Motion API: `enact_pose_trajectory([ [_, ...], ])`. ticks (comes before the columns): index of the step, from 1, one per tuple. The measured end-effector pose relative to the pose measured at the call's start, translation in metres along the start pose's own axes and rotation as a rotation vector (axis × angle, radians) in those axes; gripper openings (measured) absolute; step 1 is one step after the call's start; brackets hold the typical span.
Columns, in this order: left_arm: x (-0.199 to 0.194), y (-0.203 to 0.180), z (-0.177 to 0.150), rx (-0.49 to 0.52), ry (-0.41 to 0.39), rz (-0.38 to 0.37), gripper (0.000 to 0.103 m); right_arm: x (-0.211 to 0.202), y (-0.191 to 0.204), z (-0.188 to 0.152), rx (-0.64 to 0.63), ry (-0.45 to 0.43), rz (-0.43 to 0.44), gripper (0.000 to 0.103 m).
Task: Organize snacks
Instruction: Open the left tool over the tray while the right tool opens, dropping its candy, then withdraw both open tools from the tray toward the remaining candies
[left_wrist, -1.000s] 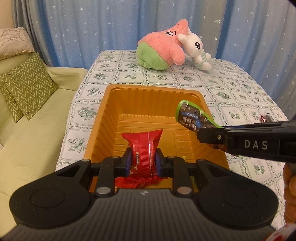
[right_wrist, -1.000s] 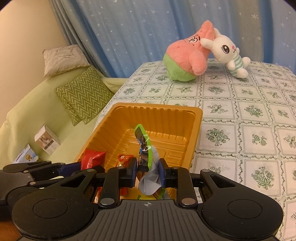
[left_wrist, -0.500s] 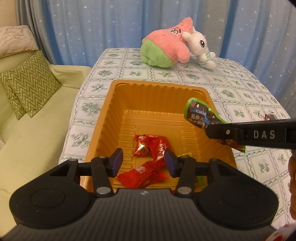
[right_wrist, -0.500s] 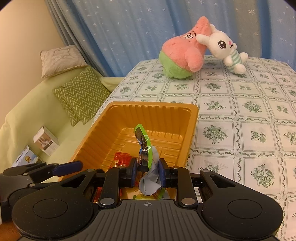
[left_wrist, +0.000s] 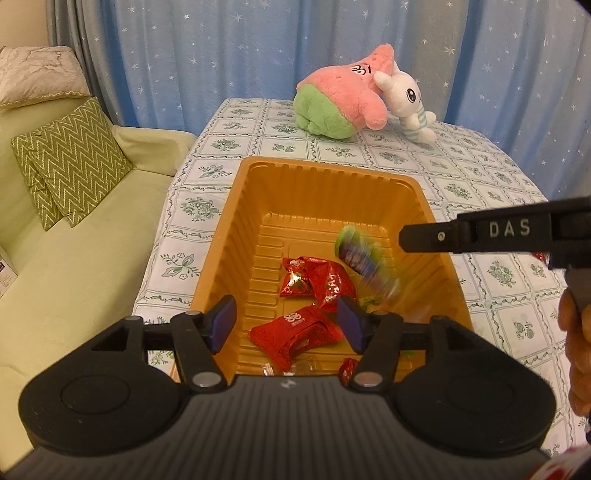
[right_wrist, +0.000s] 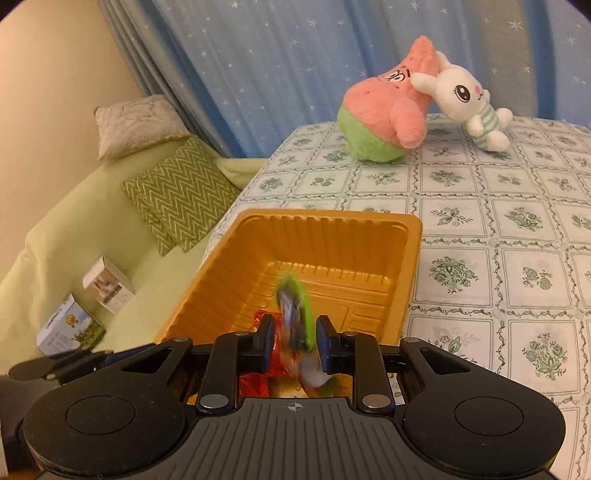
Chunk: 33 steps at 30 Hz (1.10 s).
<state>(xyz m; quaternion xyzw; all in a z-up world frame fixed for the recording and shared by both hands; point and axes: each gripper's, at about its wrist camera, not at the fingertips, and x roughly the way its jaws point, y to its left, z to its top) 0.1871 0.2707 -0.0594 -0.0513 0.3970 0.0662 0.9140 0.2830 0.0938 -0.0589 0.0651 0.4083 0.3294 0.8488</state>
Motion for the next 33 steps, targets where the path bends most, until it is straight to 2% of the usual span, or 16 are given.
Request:
enact_pose_trajectory([
  [2, -0.006, 0.000, -0.002, -0.005, -0.006, 0.001, 0.061, -0.004, -0.002, 0.000, 0.015, -0.008, 0.003, 0.030],
  [3, -0.009, -0.001, -0.003, -0.010, -0.009, 0.000, 0.062, -0.006, -0.004, -0.001, 0.021, -0.013, -0.003, 0.040],
  [5, -0.015, -0.002, -0.005, -0.021, -0.013, -0.001, 0.066, -0.015, -0.008, -0.004, 0.041, -0.022, -0.016, 0.051],
  [13, -0.046, -0.018, -0.016, -0.032, -0.031, -0.001, 0.071, -0.061, -0.017, -0.030, 0.072, -0.030, -0.050, 0.052],
  [25, -0.109, -0.054, -0.029, -0.039, -0.083, -0.038, 0.085, -0.140, -0.032, -0.070, 0.118, -0.031, -0.122, 0.056],
  [33, -0.141, -0.084, -0.039, -0.044, -0.101, -0.067, 0.089, -0.190, -0.038, -0.089, 0.068, -0.079, -0.206, 0.061],
])
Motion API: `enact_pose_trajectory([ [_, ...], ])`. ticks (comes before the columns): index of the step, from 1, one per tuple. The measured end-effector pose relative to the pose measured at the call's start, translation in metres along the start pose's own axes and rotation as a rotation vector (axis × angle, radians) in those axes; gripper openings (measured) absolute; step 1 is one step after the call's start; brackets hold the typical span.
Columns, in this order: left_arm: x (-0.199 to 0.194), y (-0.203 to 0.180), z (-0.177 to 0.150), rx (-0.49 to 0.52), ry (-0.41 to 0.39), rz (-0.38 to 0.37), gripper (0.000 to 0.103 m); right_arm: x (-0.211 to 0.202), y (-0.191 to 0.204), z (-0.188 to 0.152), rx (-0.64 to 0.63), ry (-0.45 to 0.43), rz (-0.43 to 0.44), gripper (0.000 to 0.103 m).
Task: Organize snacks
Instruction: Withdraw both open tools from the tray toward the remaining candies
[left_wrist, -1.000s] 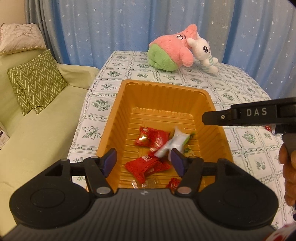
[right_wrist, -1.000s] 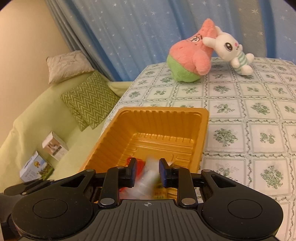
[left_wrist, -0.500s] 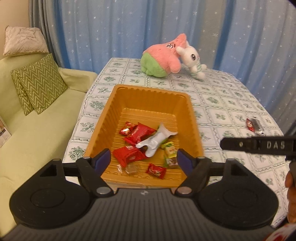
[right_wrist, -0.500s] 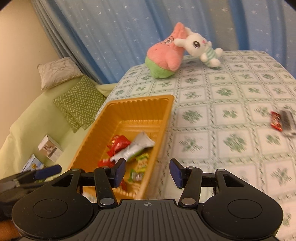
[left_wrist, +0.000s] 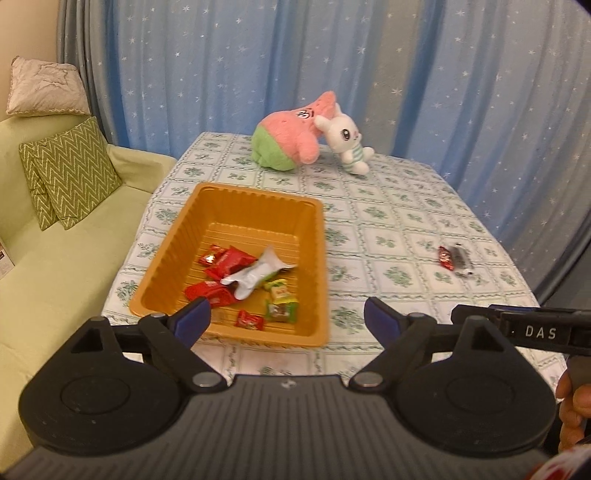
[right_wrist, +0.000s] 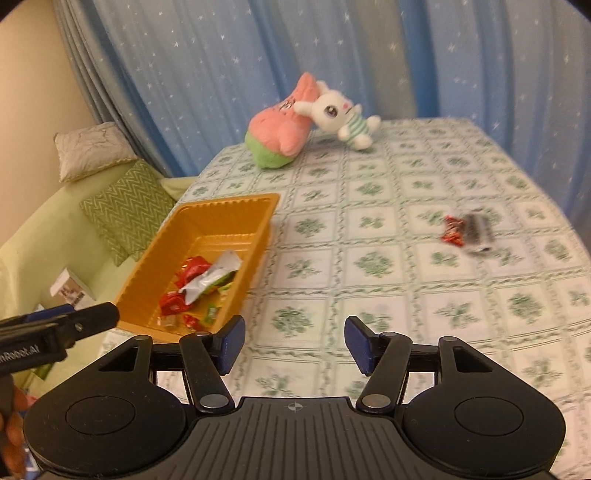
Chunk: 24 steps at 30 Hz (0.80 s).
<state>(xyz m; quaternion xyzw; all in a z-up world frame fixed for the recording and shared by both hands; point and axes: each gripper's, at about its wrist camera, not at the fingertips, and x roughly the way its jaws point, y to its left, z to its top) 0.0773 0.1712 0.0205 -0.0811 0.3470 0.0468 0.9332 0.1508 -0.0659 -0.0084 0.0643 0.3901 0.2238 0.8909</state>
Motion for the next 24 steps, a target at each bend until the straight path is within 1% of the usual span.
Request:
enact_pose_trajectory([
  [12, -0.019, -0.045, -0.011, 0.050, -0.006, -0.058, 0.092, -0.049, -0.039, -0.018, 0.036, -0.044, -0.063, 0.064],
  [24, -0.008, -0.084, -0.014, 0.091, 0.017, -0.105, 0.092, -0.074, -0.083, -0.026, 0.111, -0.066, -0.130, 0.065],
])
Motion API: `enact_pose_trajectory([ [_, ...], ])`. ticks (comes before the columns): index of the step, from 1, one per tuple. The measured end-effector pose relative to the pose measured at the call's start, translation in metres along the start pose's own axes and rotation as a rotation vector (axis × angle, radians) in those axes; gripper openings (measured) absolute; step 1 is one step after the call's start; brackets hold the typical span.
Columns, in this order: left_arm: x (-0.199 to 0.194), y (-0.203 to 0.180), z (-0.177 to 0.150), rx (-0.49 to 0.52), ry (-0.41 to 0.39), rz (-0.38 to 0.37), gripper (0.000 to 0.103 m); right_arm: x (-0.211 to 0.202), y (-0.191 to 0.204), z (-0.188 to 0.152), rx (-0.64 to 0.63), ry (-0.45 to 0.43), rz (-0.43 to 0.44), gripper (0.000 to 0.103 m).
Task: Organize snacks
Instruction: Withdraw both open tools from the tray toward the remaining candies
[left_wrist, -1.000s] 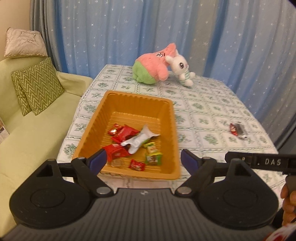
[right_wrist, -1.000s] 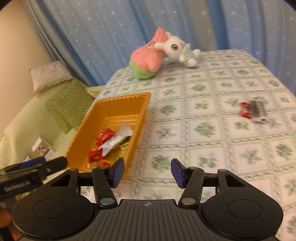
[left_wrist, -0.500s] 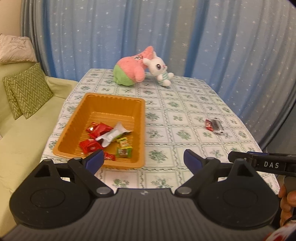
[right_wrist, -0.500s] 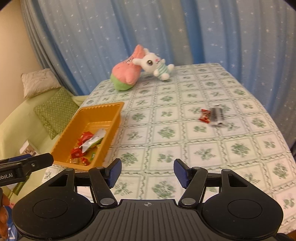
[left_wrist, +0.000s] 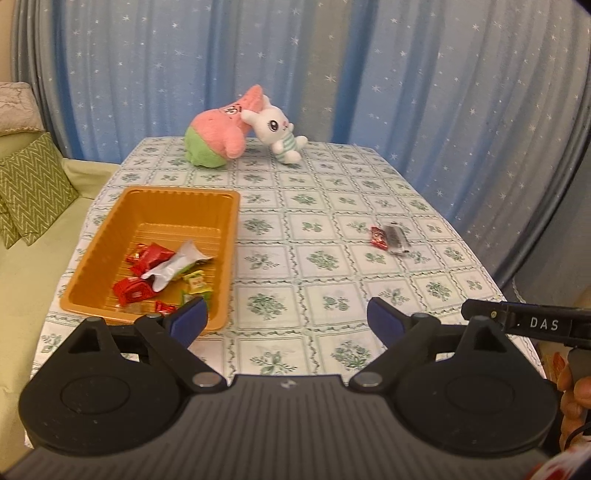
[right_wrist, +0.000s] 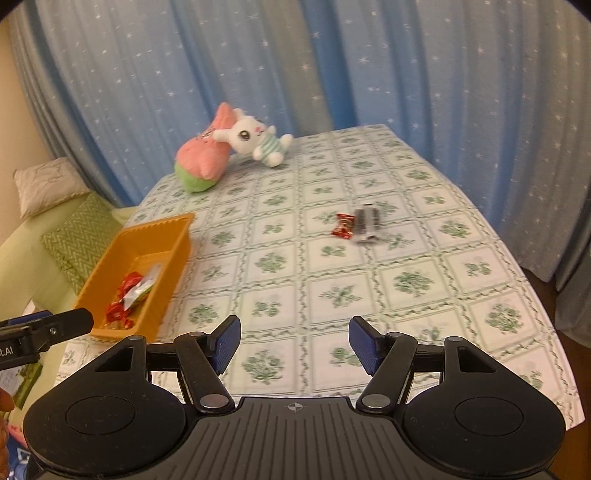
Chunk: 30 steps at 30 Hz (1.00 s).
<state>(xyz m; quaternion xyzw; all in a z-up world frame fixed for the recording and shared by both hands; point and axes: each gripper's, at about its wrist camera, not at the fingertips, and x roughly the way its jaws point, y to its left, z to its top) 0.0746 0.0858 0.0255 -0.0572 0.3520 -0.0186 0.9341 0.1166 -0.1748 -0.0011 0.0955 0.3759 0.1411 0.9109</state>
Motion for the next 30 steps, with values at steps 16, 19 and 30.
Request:
enact_pose_trajectory([
  [16, 0.030, -0.039, 0.006, 0.055, 0.016, -0.045, 0.092, 0.003, -0.037, 0.005, 0.067, -0.001, -0.058, 0.065],
  [19, 0.037, -0.044, 0.009, 0.066, 0.020, -0.049, 0.092, 0.005, -0.043, 0.006, 0.079, 0.003, -0.064, 0.065],
  [30, 0.068, -0.059, 0.018, 0.091, 0.039, -0.068, 0.092, 0.025, -0.064, 0.010, 0.113, 0.019, -0.095, 0.065],
])
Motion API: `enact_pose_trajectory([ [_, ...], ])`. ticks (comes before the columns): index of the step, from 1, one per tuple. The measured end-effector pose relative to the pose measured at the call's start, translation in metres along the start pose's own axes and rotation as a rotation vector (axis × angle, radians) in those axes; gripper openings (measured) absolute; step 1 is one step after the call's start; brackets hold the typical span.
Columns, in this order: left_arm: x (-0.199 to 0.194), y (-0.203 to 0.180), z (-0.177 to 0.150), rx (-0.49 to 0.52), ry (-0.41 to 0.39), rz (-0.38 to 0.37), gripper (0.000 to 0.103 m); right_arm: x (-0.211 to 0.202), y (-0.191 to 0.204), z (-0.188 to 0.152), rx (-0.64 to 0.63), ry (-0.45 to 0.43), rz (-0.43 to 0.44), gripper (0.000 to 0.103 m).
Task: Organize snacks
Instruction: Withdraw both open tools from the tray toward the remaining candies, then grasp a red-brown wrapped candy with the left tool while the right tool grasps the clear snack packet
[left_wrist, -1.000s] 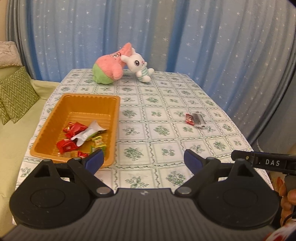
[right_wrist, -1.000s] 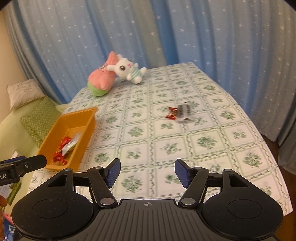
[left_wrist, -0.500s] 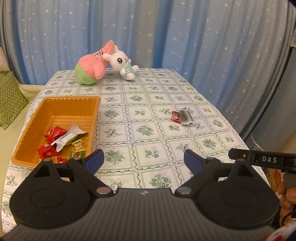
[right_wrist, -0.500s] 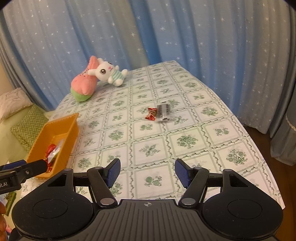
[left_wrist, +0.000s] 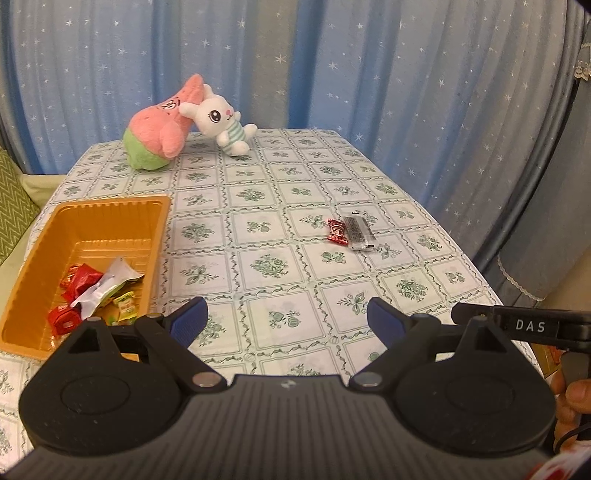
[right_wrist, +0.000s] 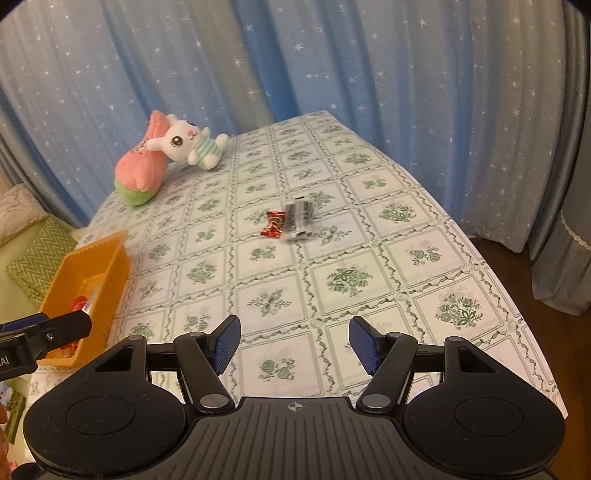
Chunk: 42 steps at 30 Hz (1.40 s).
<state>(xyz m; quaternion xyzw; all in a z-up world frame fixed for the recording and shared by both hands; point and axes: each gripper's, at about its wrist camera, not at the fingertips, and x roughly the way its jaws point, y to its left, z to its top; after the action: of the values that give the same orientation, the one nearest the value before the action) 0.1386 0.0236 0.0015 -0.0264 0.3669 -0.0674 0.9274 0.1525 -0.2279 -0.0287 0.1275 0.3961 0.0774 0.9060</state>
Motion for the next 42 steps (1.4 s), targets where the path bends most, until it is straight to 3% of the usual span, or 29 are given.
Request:
enact_pose_trajectory([
  [16, 0.073, -0.007, 0.029, 0.022, 0.017, 0.001, 0.092, 0.057, -0.019, 0.037, 0.008, -0.006, -0.032, 0.065],
  [34, 0.174, 0.004, 0.049, 0.022, 0.053, 0.039, 0.092, 0.178, -0.016, 0.088, -0.043, -0.017, -0.025, 0.064],
  [38, 0.189, 0.005, 0.050, 0.023, 0.059, 0.044, 0.092, 0.199, -0.010, 0.093, -0.083, -0.012, -0.037, 0.052],
  [42, 0.199, 0.007, 0.051, 0.020, 0.064, 0.043, 0.092, 0.219, -0.007, 0.096, -0.108, -0.003, -0.043, 0.048],
])
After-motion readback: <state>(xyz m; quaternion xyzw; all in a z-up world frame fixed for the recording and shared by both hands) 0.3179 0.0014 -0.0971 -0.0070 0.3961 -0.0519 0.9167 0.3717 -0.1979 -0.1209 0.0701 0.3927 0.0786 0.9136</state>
